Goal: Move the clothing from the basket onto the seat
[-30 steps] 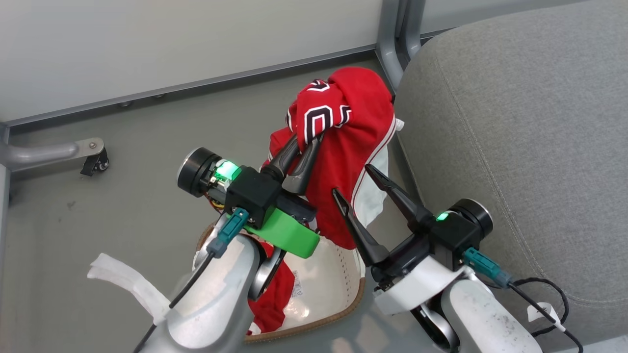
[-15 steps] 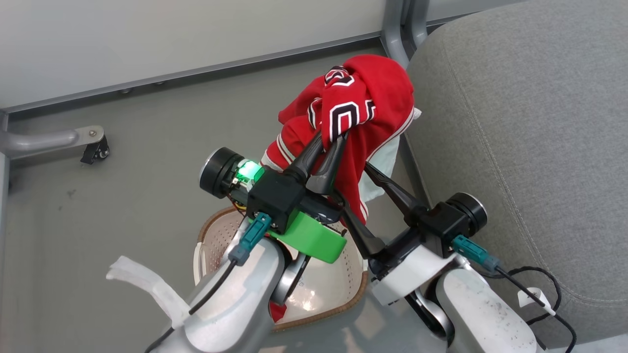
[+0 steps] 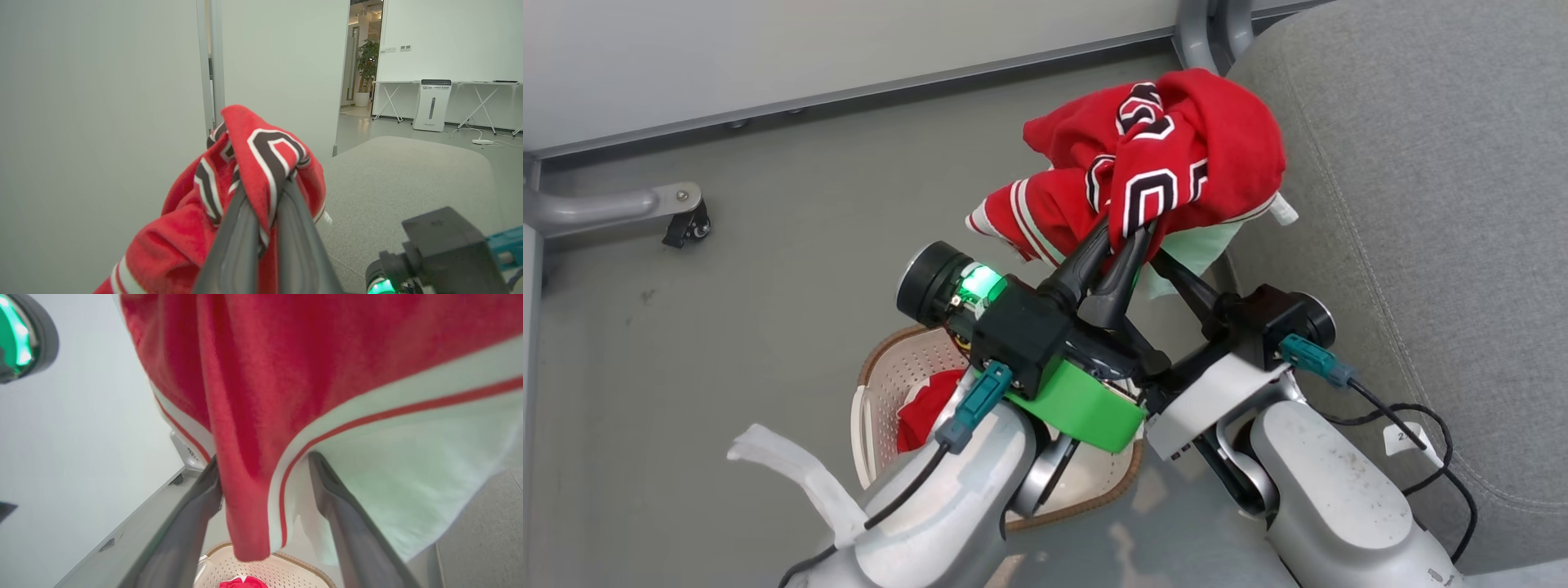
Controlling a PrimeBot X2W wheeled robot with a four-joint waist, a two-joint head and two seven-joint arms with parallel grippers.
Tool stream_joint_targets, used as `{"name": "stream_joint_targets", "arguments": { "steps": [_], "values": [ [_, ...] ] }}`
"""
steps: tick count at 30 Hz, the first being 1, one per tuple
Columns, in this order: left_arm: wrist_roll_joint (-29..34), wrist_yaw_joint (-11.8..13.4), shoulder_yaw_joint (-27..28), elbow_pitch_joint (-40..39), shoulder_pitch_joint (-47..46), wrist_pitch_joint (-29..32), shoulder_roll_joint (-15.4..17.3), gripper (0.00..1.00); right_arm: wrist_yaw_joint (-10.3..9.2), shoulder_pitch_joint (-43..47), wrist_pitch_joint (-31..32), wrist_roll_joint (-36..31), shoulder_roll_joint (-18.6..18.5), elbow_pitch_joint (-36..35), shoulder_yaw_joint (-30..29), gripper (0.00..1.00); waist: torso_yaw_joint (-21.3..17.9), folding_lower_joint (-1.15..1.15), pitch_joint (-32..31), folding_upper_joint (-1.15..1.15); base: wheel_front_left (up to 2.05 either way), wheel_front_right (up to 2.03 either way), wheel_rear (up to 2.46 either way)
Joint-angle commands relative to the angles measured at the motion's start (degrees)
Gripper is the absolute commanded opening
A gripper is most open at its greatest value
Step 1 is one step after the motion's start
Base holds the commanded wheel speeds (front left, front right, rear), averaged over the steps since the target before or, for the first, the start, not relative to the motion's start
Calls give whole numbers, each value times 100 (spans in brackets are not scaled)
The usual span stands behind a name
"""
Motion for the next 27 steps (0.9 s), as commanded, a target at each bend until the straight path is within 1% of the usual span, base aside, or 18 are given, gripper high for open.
{"name": "stream_joint_targets", "arguments": {
  "steps": [1,5,6,7,8,14,27],
  "values": [
    [-30,31,-38,-32,-94,-21,2,0,-2,-91,-14,65,-16,45,13,100,33,0,24,0,0,0,0],
    [-95,72,-160,-56,-129,-21,2,0,-2,-168,-14,260,-16,159,56,100,77,0,12,0,0,0,0],
    [-111,83,-173,-50,-131,-21,2,0,-2,-177,-14,285,-17,180,65,35,81,0,4,0,0,0,0],
    [-121,85,-182,-38,-131,-21,2,0,-2,-193,-14,283,-17,183,77,5,81,0,-4,0,0,0,0],
    [-134,84,-189,-24,-129,-21,2,0,-2,-189,-14,313,-15,189,101,0,82,0,-14,0,0,0,0],
    [-123,97,-156,39,-82,-21,2,0,-2,-127,-14,327,-17,188,131,0,33,0,-81,0,0,0,0],
    [-27,-11,-26,178,53,-21,2,0,-2,-2,-14,288,-16,81,287,0,-67,0,-184,0,0,0,0]
  ]
}}
